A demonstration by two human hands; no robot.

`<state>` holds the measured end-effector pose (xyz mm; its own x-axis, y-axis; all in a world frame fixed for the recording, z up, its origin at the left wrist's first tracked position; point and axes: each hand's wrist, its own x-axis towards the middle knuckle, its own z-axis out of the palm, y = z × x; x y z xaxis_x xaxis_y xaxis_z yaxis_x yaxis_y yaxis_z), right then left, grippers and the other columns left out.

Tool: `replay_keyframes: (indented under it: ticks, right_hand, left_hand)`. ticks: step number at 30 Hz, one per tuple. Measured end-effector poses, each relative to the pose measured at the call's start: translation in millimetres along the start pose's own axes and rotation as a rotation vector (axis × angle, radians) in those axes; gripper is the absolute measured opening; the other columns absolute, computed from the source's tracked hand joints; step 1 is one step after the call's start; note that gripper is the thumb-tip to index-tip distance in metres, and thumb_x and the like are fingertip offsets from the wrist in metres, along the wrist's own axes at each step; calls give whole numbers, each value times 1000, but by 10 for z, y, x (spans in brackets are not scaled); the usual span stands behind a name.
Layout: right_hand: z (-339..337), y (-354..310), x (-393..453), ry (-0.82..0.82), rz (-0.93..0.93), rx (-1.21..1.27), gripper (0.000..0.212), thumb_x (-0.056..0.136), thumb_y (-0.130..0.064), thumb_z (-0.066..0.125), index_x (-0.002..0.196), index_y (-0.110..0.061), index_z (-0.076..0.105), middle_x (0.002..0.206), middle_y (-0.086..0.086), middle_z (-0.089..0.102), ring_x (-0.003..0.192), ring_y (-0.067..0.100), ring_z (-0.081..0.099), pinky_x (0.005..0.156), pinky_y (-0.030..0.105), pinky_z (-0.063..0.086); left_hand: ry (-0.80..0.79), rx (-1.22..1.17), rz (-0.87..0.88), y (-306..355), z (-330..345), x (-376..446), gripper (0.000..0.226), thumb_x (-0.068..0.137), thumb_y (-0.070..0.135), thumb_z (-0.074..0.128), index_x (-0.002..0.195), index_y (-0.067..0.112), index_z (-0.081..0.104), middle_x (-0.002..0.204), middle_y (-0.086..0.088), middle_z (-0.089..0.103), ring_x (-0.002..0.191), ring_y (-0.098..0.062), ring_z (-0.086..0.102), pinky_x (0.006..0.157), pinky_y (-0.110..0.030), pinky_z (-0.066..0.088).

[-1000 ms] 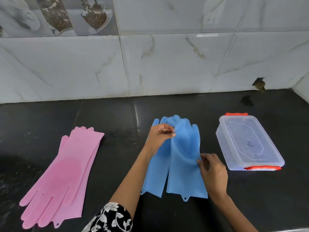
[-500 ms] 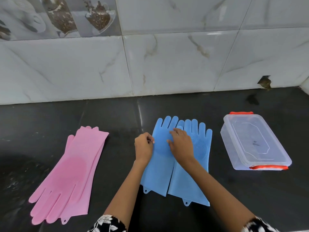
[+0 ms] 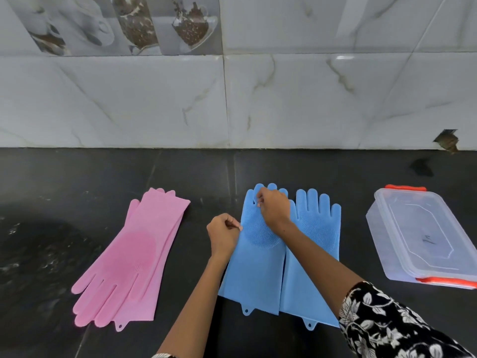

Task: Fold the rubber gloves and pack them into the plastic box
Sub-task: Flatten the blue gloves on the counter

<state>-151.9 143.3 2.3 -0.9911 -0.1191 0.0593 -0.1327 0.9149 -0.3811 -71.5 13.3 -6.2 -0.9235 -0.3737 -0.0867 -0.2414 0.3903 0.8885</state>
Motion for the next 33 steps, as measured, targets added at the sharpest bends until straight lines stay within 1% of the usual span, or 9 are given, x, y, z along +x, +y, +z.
replay_keyframes:
  ticks: [4, 7, 11, 14, 16, 18, 22, 26, 33]
  right_hand:
    - [106, -358, -7, 40, -113, 159, 21, 89, -3, 48, 102, -10, 63, 96, 8, 66, 87, 26, 59, 72, 40, 51]
    - [191, -536, -89, 22, -161, 181, 24, 92, -8, 51, 115, -8, 59, 109, 10, 64, 98, 25, 60, 80, 35, 52]
    - [201, -265, -336, 74, -73, 94, 31, 89, -8, 52, 120, -9, 58, 122, 7, 58, 108, 24, 53, 85, 32, 46]
    - [127, -12, -600, 64, 55, 113, 29, 91, -26, 58, 114, -10, 58, 113, 8, 60, 96, 24, 58, 78, 35, 48]
    - [103, 74, -782, 15, 114, 150, 24, 88, -33, 62, 102, -13, 61, 98, 3, 64, 79, 18, 60, 62, 27, 46]
    - [99, 105, -927, -25, 142, 217, 22, 83, -32, 68, 97, -15, 63, 85, -2, 67, 70, 13, 60, 57, 24, 45]
    - [54, 104, -1016, -78, 113, 332, 25, 77, -21, 75, 100, -13, 67, 80, -3, 68, 70, 9, 60, 68, 22, 50]
    - [22, 107, -1100, -58, 103, 392, 24, 77, -16, 76, 98, -10, 69, 80, 0, 68, 69, 9, 61, 70, 18, 50]
    - [72, 110, -1428, -23, 123, 418, 19, 78, -15, 75, 96, -13, 71, 80, -2, 70, 71, 8, 63, 72, 23, 55]
  left_hand:
    - [89, -8, -60, -172, -253, -32, 26, 72, -8, 68, 60, 15, 63, 63, 4, 65, 61, -6, 61, 54, -8, 43]
    - [143, -22, -90, -297, -431, -70, 19, 76, -2, 70, 66, 13, 65, 68, 2, 66, 66, -7, 61, 62, -14, 44]
    - [133, -48, -76, -306, -514, -136, 9, 78, 11, 75, 78, 13, 67, 77, 2, 66, 73, -8, 62, 67, -11, 45]
    - [88, -47, -45, -316, -484, -235, 14, 75, 9, 78, 79, 15, 67, 78, 4, 67, 74, -6, 64, 64, -9, 46]
    - [83, -41, -45, -319, -462, -272, 15, 74, 6, 78, 82, 15, 69, 80, 3, 68, 76, -6, 64, 64, -9, 47]
    - [81, -47, -55, -315, -457, -261, 14, 75, 3, 76, 86, 12, 72, 83, 0, 69, 76, -7, 65, 66, -9, 48]
    - [56, -45, -87, -308, -497, -214, 14, 75, 2, 77, 86, 9, 74, 83, -1, 70, 74, -8, 66, 68, -11, 49]
    - [41, -34, -100, -339, -527, -239, 15, 73, 2, 78, 86, 8, 75, 79, 1, 69, 72, -8, 66, 68, -11, 49]
    - [37, -25, -81, -408, -538, -357, 14, 74, 4, 78, 87, 9, 75, 81, 1, 71, 74, -10, 67, 72, -16, 52]
